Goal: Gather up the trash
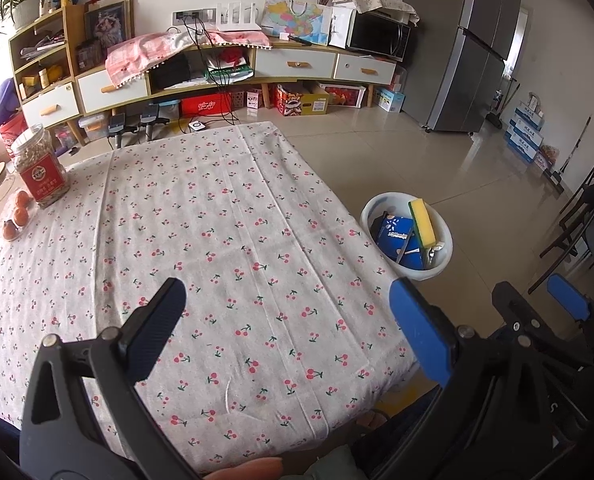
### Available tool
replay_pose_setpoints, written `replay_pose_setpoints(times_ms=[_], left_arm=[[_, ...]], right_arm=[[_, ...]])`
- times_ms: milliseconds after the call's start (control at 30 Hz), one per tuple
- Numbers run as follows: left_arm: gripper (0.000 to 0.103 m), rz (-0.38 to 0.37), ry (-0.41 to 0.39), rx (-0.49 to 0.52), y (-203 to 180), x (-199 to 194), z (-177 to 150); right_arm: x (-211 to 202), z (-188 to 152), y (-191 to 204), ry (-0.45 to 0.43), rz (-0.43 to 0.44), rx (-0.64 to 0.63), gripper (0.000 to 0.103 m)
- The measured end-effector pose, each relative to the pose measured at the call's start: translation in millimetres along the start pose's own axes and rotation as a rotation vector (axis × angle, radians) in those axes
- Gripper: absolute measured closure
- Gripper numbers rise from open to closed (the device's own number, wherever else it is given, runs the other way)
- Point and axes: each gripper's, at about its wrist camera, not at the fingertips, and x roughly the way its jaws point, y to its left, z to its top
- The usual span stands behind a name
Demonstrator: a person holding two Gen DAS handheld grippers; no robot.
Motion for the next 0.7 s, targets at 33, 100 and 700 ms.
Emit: replay_pose_setpoints(times_ms=[33,100,700], left_arm=[[0.002,-0.001,0.002,-0.002,1.3,0.8,0.6],[0.002,-0.002,0.002,-0.002,2.9,0.7,-0.2],[0.002,-0.018,-0.011,0.026,2.7,-2.7,-0.4]], right_arm=[[0.1,0.1,0.0,0.000,0.001,0.000,0.016],[0.1,0.0,-0.1,0.001,0.000,-0.002,0.016],[0.3,-1.3,0.3,0.003,0.001,-0.003,0.016]])
